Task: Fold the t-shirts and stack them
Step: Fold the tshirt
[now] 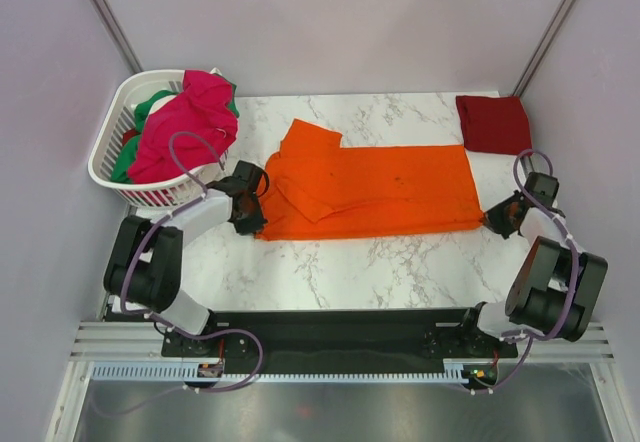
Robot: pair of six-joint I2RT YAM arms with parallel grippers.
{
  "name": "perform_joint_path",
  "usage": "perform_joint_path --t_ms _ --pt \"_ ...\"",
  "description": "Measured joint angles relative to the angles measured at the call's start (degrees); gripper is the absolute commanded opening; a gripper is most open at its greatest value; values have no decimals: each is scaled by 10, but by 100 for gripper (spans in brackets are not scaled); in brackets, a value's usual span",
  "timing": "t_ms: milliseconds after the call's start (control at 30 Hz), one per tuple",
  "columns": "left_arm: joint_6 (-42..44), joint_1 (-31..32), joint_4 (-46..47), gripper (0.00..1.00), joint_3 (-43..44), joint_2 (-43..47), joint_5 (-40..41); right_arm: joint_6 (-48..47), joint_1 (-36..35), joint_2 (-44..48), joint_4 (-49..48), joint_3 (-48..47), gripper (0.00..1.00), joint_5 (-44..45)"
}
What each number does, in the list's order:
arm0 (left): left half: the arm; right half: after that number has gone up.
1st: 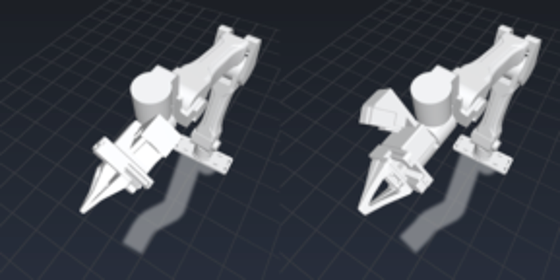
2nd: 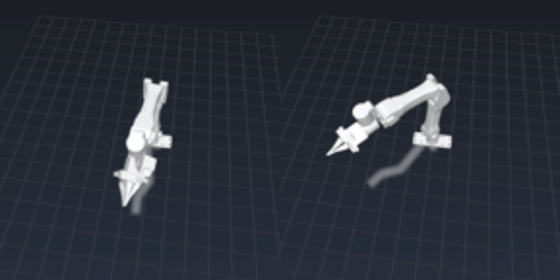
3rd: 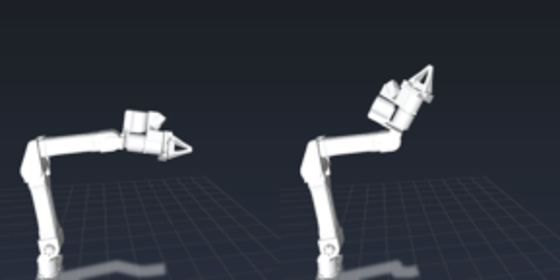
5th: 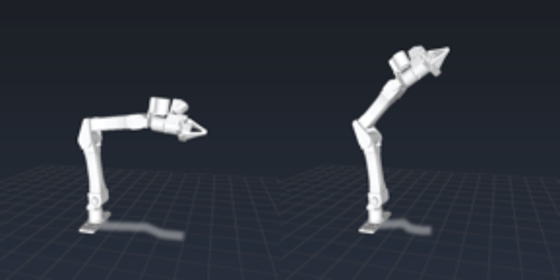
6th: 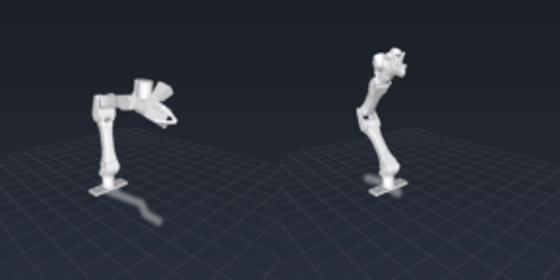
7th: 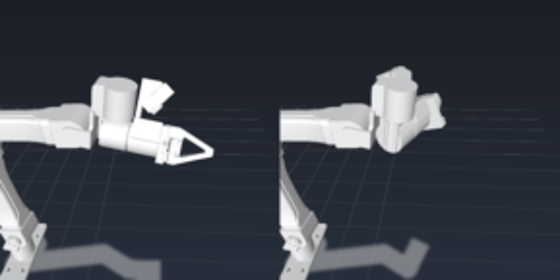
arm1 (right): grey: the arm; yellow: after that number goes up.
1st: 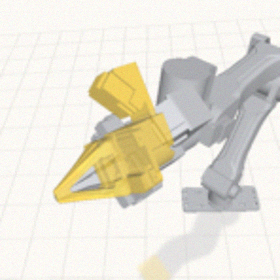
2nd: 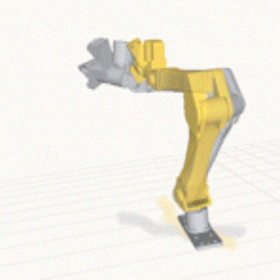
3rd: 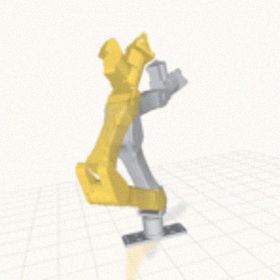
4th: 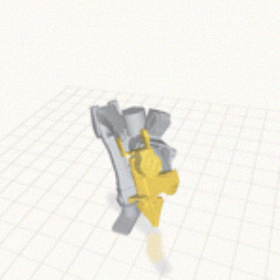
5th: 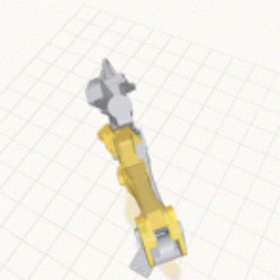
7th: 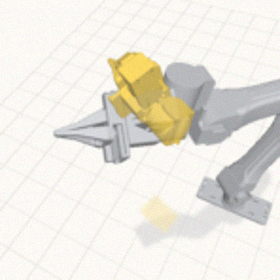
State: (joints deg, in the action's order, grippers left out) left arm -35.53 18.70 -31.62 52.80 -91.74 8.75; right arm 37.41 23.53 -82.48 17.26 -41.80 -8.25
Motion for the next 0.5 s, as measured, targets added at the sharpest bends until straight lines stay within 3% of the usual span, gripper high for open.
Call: perform_joint_path --t_ms 33,67,100,167,200,300,400,500 --pt "-2 0 0 6 -12 15 -8 -2 10 10 9 1 7 0" --pt "-4 1 0 9 -22 27 -16 -1 18 23 20 4 41 -1" --pt "-7 2 1 26 -35 44 -24 2 24 35 30 7 65 -1" --pt "-11 1 -3 51 -60 71 -34 2 26 60 45 14 98 4" --pt "-14 1 -7 67 -71 83 -37 4 26 73 50 17 98 7" --pt "-24 0 -26 77 -94 109 -50 1 26 115 64 20 98 11" --pt "-24 0 -50 79 -100 144 -63 1 17 169 71 16 98 14" --pt "-20 0 -81 80 -83 195 -70 12 -62 205 78 -17 97 24"
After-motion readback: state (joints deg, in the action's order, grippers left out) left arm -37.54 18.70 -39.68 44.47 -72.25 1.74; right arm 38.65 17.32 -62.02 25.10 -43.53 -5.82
